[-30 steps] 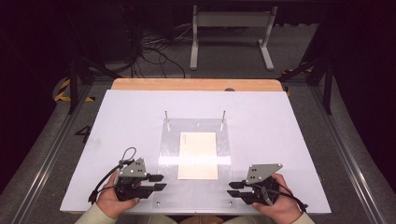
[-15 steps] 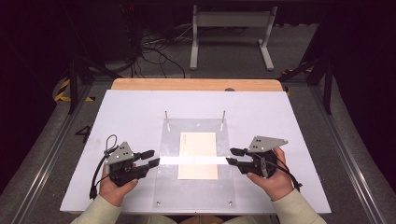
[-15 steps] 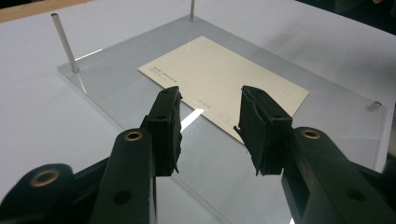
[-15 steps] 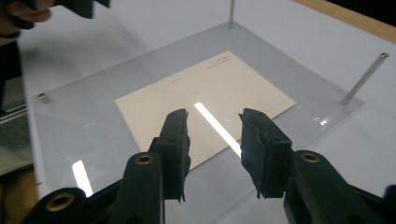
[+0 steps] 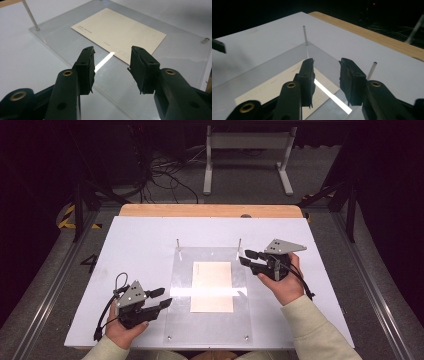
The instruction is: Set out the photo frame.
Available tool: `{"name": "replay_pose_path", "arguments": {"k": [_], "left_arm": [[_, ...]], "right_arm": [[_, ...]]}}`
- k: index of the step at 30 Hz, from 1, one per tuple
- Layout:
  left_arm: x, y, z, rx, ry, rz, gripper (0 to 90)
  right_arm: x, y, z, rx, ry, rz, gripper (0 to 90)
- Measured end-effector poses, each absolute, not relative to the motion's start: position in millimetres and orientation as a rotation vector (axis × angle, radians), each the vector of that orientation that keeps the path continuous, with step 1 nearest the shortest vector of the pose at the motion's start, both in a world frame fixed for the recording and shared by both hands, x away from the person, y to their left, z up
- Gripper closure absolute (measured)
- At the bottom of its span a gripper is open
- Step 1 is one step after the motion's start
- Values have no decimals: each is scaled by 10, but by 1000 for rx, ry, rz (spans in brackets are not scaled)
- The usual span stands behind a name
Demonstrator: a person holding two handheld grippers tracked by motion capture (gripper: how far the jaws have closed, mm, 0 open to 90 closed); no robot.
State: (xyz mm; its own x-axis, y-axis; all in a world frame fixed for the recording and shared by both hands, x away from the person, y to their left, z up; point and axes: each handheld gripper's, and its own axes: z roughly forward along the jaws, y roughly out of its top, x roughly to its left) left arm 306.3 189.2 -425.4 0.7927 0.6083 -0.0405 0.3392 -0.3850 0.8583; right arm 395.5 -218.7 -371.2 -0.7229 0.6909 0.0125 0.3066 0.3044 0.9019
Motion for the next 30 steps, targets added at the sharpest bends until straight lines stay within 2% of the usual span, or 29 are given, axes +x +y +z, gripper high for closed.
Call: {"name": "replay_pose_path", "arguments": {"k": [9,16,24,27,30], "left_arm": [[3055,1955,-4268,1994,730,352,550],[3028,1978,-4285,2001,733,352,560],[2908,2039,-4341,2022,777,357,557],[2872,2052,-4363,2037,787,358,555],[2847,2078,-4359,2035,790,361,555]], "right_arm": [[4361,-2144,-3828,1031,2188,1293,629],[4694,-2117,-3968,1095,2151,1165,700],[4878,-2056,-4078,1088,2164,1107,696],[4934,-2043,-4112,1095,2177,1116,729],[4956,-2006,-4139,1083,2190,1093,845]]}}
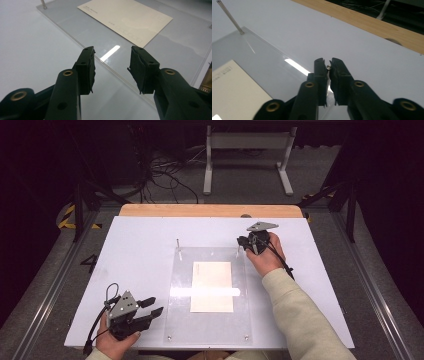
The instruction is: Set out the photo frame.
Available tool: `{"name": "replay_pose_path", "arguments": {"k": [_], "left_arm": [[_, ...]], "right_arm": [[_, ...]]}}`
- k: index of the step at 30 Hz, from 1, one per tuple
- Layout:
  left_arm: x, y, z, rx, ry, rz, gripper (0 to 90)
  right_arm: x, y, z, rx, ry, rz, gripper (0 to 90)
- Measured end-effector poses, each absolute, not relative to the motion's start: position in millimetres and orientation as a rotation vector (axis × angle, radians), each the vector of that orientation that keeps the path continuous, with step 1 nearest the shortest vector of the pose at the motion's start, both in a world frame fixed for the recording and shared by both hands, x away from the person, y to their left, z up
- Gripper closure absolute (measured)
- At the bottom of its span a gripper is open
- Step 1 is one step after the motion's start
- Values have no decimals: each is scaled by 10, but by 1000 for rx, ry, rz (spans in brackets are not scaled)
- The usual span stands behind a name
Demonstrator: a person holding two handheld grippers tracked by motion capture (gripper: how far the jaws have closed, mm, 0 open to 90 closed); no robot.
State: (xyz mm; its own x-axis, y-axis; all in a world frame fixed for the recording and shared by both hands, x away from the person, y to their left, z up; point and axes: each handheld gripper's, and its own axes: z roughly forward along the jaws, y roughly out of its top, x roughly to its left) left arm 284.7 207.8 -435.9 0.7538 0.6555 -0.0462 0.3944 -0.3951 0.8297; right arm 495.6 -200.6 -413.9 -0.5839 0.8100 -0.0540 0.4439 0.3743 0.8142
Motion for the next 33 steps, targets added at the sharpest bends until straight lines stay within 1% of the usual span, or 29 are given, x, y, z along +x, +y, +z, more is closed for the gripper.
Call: {"name": "replay_pose_path", "arguments": {"k": [8,19,24,33], "left_arm": [[2857,2086,-4351,2034,779,339,579],[2869,2099,-4351,2017,789,311,576],[2867,2132,-4346,2011,805,333,566],[2876,2218,-4362,1981,825,374,483]], "right_arm": [[5001,-2036,-4166,1063,2209,1123,851],[5052,-2094,-4269,1152,2172,1219,853],[5093,-2119,-4297,1180,2170,1259,853],[5175,-2166,-4352,1245,2150,1342,853]]}}
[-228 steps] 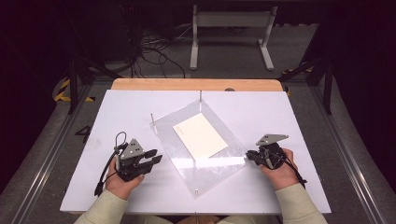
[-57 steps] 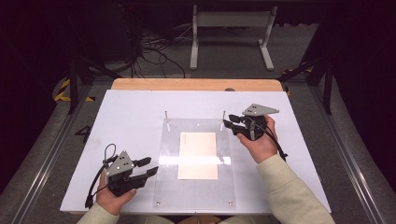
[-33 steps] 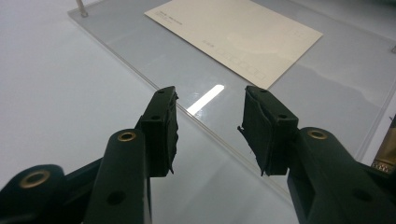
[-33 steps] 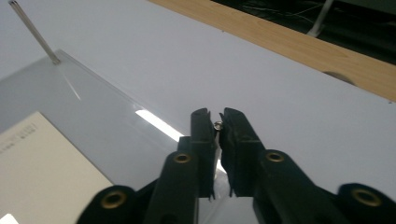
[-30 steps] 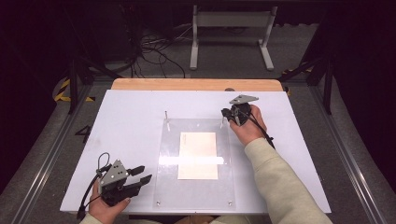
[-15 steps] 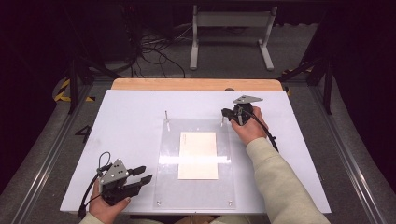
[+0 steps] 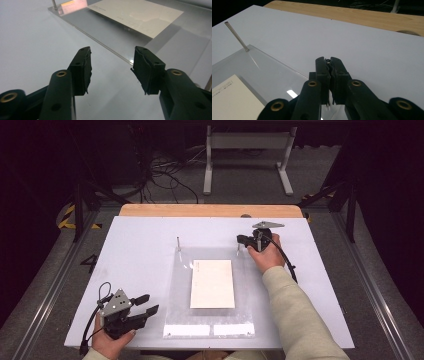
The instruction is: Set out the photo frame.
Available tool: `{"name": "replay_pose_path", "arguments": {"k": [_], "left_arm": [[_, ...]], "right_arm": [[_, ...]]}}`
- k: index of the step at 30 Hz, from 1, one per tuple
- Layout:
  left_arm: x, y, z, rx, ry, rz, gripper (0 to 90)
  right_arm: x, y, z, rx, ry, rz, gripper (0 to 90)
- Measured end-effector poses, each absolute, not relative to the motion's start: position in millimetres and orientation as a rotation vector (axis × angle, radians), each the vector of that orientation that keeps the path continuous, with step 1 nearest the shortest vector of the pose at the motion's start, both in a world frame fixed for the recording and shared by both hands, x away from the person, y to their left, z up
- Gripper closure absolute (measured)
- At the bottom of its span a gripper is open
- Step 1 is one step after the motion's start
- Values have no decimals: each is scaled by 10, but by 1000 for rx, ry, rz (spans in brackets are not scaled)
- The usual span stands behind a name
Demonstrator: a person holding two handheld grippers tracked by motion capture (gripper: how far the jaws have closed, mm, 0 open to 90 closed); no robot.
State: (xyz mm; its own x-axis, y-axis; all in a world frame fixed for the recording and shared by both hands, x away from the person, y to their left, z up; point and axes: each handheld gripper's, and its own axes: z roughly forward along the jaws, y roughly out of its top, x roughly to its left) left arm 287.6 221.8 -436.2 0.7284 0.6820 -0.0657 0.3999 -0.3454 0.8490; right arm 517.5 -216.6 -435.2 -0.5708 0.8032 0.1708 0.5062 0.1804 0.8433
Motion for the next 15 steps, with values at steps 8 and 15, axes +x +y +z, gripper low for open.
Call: {"name": "replay_pose_path", "arguments": {"k": [8,15], "left_arm": [[2852,2262,-4404,1993,799,407,473],[2847,2237,-4418,1987,717,354,396]], "right_arm": [[5232,-2195,-4395,1273,2136,1397,851],[5270,-2218,-4425,1304,2133,1438,851]]}}
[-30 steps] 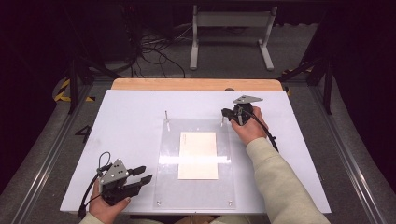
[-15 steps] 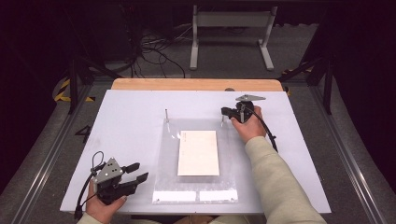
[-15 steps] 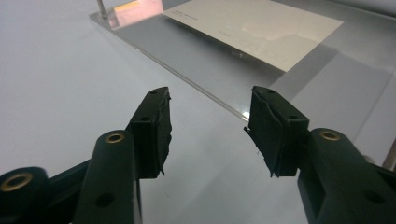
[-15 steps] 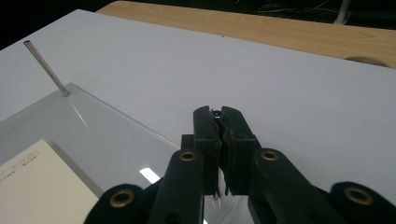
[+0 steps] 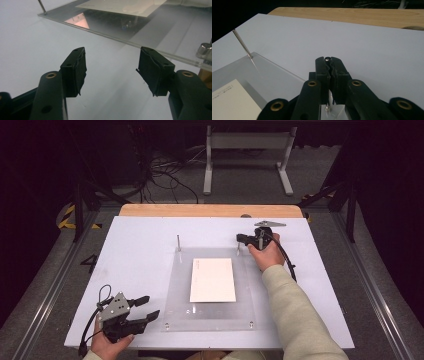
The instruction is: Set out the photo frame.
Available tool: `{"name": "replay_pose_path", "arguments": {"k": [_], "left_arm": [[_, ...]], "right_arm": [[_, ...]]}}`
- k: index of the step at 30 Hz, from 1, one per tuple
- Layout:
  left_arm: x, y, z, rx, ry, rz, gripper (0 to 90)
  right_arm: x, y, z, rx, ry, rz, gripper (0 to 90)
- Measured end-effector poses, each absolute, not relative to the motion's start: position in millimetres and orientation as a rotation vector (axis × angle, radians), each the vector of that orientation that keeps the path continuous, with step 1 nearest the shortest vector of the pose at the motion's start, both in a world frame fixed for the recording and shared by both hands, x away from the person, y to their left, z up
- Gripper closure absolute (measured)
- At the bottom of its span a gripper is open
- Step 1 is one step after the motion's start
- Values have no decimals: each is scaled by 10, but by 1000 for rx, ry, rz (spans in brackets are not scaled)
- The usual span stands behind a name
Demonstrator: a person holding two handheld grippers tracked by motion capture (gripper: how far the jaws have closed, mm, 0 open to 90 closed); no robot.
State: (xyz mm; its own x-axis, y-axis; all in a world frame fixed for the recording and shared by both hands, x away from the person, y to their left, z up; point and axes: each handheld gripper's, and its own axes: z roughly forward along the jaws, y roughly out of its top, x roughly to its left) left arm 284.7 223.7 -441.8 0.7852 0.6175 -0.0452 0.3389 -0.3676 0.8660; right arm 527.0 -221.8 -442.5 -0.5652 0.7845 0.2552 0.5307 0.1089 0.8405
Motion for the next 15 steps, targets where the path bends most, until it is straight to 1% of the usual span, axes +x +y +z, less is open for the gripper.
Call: {"name": "replay_pose_path", "arguments": {"k": [5,8,13,15], "left_arm": [[2857,2231,-4446,2000,706,368,394],[2891,2218,-4465,2008,712,376,356],[2911,2139,-4458,1965,624,483,339],[2922,2090,-4440,1955,571,519,317]], "right_arm": [[5296,-2222,-4431,1329,2132,1450,851],[5309,-2216,-4436,1342,2126,1452,851],[5323,-2228,-4455,1347,2121,1473,850],[5322,-2224,-4455,1348,2122,1470,850]]}}
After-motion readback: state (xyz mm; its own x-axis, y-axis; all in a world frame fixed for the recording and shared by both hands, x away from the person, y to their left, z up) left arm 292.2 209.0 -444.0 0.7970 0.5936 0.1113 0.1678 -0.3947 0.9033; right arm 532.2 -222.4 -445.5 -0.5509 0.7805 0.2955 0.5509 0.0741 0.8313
